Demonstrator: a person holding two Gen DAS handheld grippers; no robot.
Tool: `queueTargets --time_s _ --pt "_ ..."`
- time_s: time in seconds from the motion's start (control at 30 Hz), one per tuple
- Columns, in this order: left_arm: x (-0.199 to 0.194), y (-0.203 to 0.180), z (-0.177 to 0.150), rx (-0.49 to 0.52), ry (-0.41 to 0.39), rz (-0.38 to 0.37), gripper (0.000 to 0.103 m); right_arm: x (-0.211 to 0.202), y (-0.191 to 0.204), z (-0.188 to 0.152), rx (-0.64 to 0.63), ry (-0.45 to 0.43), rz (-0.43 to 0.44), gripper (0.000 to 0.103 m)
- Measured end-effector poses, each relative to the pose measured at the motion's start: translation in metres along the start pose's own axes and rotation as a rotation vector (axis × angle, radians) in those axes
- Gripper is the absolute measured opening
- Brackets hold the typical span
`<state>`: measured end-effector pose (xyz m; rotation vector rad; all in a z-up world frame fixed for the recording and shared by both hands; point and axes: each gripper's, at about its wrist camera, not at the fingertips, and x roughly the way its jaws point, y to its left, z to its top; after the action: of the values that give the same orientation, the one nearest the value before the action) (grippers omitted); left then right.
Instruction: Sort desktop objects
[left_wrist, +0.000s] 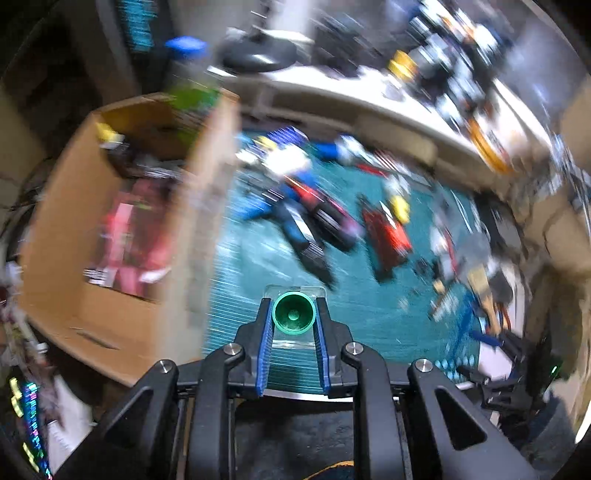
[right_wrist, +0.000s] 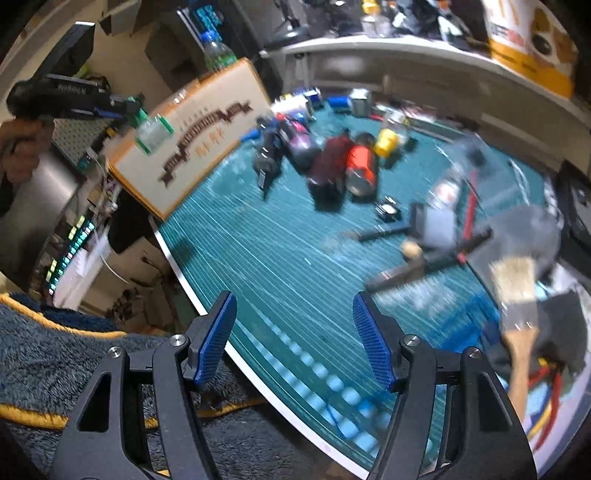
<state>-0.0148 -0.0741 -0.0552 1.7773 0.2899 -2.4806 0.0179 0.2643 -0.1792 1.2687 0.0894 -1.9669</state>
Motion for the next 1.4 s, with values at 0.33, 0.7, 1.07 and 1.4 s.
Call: queueTargets --time_s 0.33,0.7,1.07,1.4 --pt "0.060 0.136 0.070 0.050 0.149 0.123 0.020 0.038 0.065 0.072 0.007 -0.052 0.003 0.063" --pt "0.182 0.179 0.070 0.146 0.381 0.065 0.020 0.063 0.140 0.137 0.127 -0.112 -0.094 0.063" --pt "0.112 0.200 0.070 0.144 0.290 -0.062 0.054 0.086 0.201 0.215 0.041 -0.075 -0.054 0.063" --pt "0.023 0.306 0.052 0.054 0.023 -0.093 0.080 0.213 0.292 0.334 -0.196 0.217 -0.006 0.060"
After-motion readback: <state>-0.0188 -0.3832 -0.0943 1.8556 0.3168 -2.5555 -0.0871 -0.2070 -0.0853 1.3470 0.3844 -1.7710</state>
